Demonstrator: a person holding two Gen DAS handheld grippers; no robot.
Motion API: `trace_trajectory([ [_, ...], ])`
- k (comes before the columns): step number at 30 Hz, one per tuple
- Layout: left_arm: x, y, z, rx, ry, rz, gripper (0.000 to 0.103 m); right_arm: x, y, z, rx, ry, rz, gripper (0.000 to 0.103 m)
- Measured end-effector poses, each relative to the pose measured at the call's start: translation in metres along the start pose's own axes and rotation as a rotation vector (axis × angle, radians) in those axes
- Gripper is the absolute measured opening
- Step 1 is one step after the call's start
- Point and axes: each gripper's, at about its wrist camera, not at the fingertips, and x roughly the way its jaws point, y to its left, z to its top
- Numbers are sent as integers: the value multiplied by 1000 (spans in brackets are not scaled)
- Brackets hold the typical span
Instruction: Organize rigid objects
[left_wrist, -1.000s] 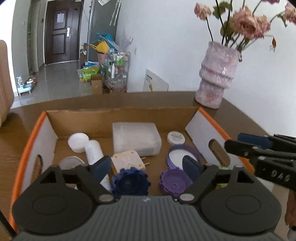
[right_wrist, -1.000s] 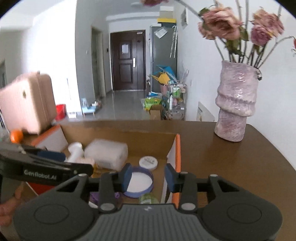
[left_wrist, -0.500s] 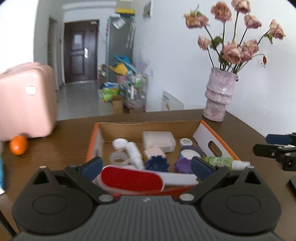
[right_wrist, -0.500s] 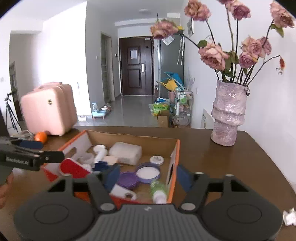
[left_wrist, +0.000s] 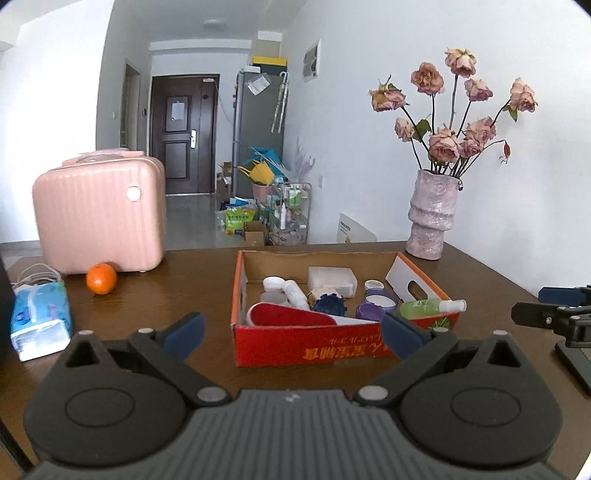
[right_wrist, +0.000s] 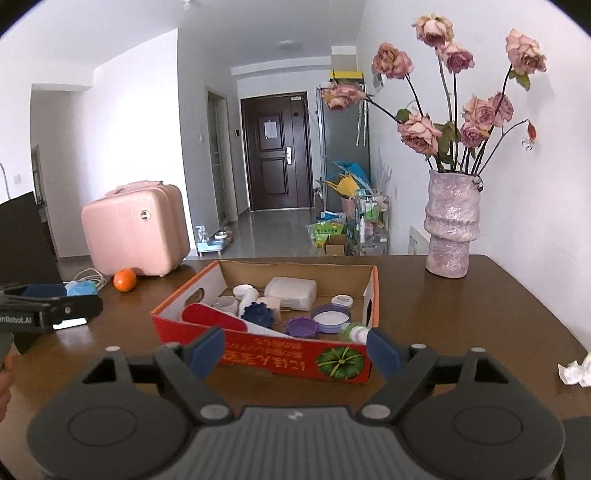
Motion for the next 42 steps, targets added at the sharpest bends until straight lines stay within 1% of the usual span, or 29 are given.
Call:
trace_trajectory([
  [3,-23,0,-12,24,-35,21,103,-22,12,-13,-8,-39,-14,86],
  [5,-40,-1,-25,47,-74,49,103,-39,19,-25,-15,-87,-18,89],
  [7,-56,-3,-39,71,-96,68,103,-57,25,-38,-14,-127,-30,90],
  [9,-74,-4,-53,83,-115,64,103,-75,31,-52,-3,-150,-44,90],
  [13,-109,-3,-81,58,-122,42,103,-108,42,-82,15,-169,-56,92],
  [16,-141,-1,-105,22,-140,52,103,-133,54,-108,5,-160,-63,92],
  [19,-167,-6,-132,25,-151,99,103,-156,65,-127,10,-176,-74,93],
  [21,-185,-9,-150,7,-186,132,103,-174,74,-147,42,-220,-83,94],
  [22,-193,-9,-157,5,-194,131,103,-181,77,-157,52,-233,-91,94],
  [24,-207,-11,-171,17,-188,120,103,-195,87,-182,75,-234,-122,95],
  [27,-221,-17,-191,51,-154,100,103,-207,101,-209,65,-223,-122,95],
  [30,-221,-21,-194,64,-135,81,103,-205,108,-215,46,-217,-120,95],
  [33,-220,-20,-190,64,-152,98,103,-205,113,-214,42,-214,-91,95],
  [35,-220,-20,-189,55,-159,103,103,-207,115,-214,19,-225,-88,95],
  [38,-218,-19,-188,62,-155,100,103,-207,116,-213,19,-226,-87,96],
  [39,-218,-19,-188,67,-154,94,103,-206,115,-213,23,-222,-86,96],
  [41,-219,-19,-187,67,-156,95,103,-205,115,-214,26,-213,-80,101],
  [42,-219,-19,-187,66,-159,96,103,-205,116,-214,26,-211,-76,101],
])
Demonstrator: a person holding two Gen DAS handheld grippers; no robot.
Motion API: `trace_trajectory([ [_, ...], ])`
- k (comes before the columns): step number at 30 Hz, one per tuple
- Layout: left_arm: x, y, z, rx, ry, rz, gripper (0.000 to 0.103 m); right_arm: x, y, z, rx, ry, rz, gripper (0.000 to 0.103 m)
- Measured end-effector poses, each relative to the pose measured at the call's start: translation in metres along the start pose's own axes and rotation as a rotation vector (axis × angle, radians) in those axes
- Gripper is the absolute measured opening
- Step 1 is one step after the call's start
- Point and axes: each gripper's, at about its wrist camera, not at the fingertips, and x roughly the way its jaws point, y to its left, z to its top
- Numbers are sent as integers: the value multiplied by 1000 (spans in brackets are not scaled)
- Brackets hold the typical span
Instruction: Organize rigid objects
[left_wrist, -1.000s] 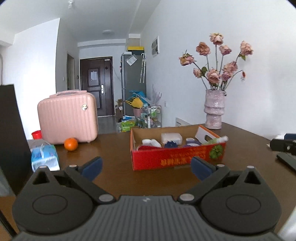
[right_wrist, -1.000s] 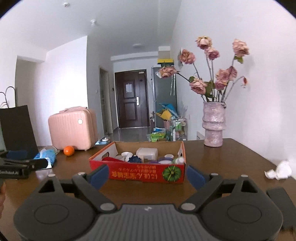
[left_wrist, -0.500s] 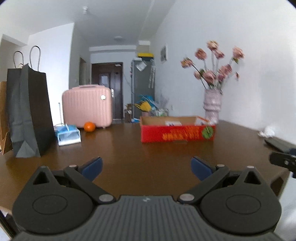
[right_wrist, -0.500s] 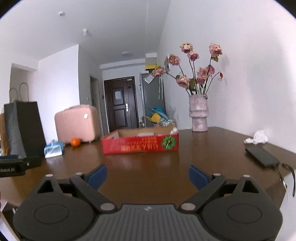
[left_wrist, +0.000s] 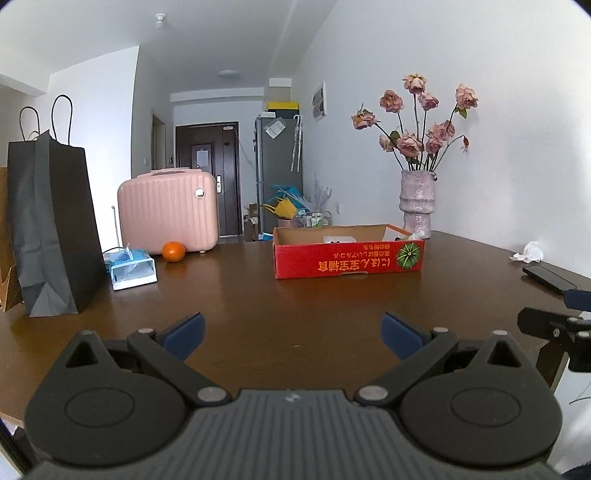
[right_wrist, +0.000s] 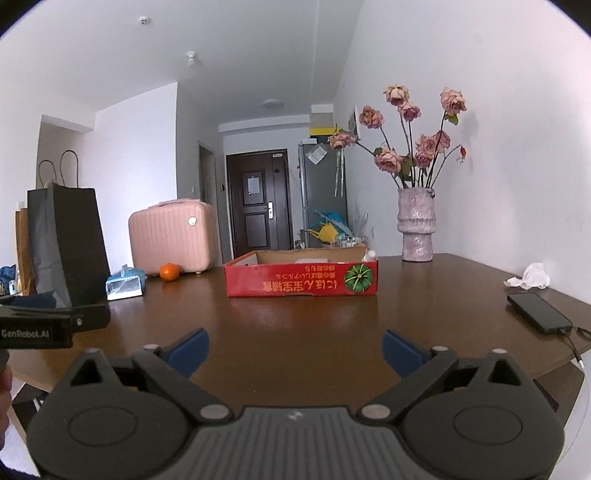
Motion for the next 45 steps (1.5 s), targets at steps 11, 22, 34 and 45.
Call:
trace_trajectory([
  [11,2,0,-2,-5,3,-3,103,-2,1,1,-11,-18,-10,102],
  [22,1,0,-2,-4,3,-8,103,-1,2,1,-14,-19,-13,102],
  [34,2,2,-2,-4,7,-12,103,0,1,2,-6,-19,-14,102],
  [45,2,2,-2,-4,10,-16,103,0,0,2,1,-20,-19,102],
])
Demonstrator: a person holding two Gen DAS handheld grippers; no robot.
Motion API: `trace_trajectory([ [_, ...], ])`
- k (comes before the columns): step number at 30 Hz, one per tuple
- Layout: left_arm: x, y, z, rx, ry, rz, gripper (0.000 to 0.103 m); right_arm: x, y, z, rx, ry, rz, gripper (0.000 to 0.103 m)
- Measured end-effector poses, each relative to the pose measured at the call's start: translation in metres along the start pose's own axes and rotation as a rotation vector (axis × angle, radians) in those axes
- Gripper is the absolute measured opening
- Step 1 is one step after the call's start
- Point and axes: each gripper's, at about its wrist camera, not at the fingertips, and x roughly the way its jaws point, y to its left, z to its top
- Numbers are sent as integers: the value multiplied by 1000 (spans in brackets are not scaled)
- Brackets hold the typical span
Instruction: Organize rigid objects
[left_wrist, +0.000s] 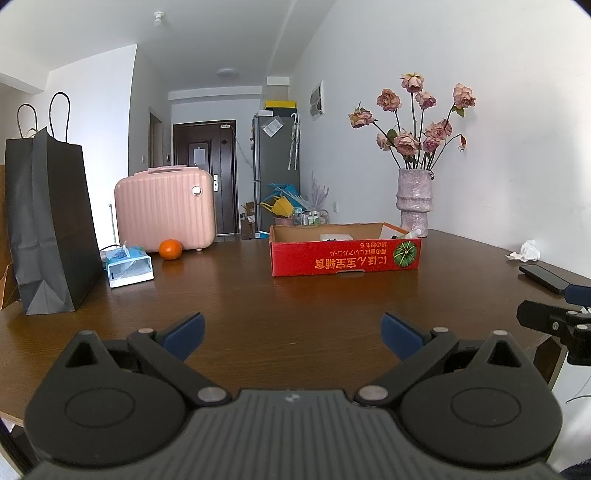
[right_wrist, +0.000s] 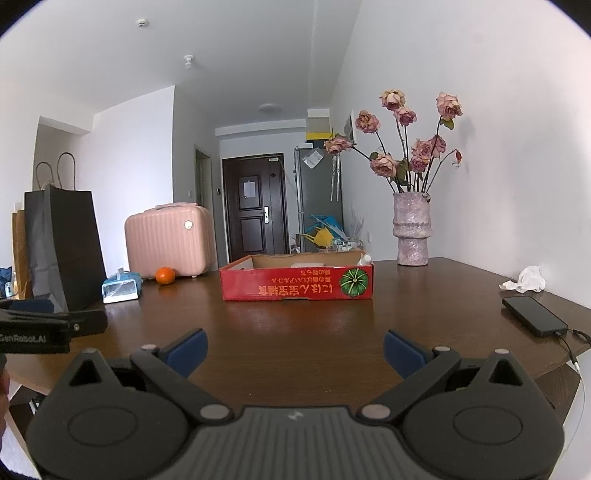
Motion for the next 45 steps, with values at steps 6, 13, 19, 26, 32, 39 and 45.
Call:
trace_trajectory([
  [6,0,0,0,0,2,-2,103,1,0,0,-2,4,4,102],
  [13,1,0,0,1,1,-2,103,2,-1,-1,3,9,7,102],
  [19,0,-1,0,3,1,-3,103,3,-1,0,4,14,6,102],
  [26,1,-1,0,5,4,-7,103,3,0,-2,1,12,8,102],
  [32,2,-2,0,7,5,-11,103,4,0,-2,5,13,4,102],
  [39,2,-2,0,1,7,-6,103,4,0,-3,5,16,6,102],
  [45,3,-3,-1,0,16,-19,103,4,-1,-3,5,20,7,102],
])
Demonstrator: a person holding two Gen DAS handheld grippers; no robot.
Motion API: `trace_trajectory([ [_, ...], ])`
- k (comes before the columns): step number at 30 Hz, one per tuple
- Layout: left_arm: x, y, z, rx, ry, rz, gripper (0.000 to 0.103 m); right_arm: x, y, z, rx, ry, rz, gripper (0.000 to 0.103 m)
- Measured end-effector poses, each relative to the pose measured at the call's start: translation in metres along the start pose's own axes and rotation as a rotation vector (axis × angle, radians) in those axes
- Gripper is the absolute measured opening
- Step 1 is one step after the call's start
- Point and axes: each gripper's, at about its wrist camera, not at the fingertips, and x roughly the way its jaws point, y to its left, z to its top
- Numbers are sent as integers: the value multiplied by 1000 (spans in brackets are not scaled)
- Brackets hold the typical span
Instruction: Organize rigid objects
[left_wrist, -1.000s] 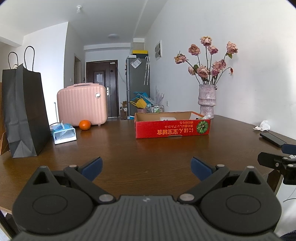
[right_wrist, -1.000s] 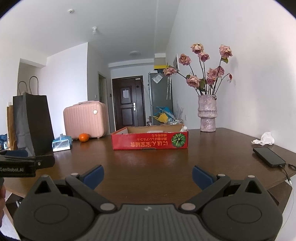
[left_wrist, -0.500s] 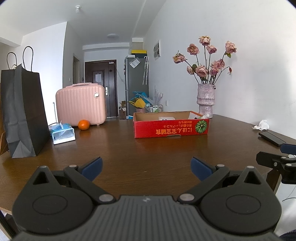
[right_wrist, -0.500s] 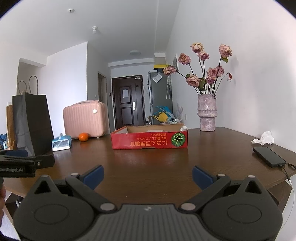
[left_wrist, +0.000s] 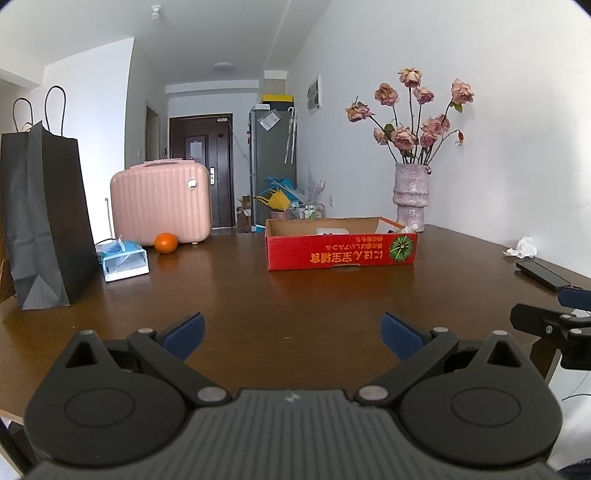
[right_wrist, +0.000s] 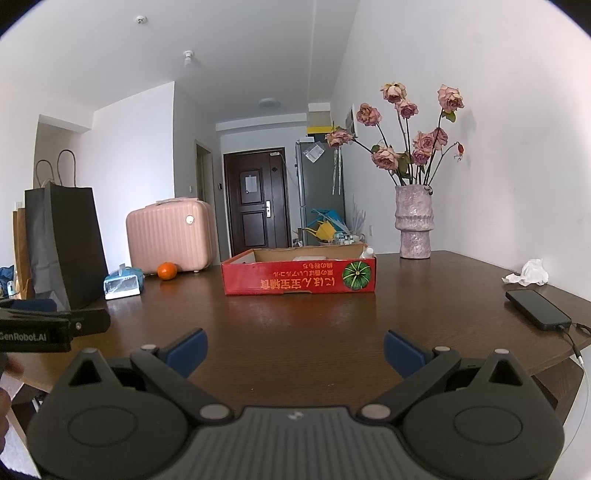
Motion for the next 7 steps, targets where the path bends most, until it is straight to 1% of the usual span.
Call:
trace_trajectory([
  [7,-8,-3,-3,11,-33,-20,103,0,1,0,-1,0,0,102],
])
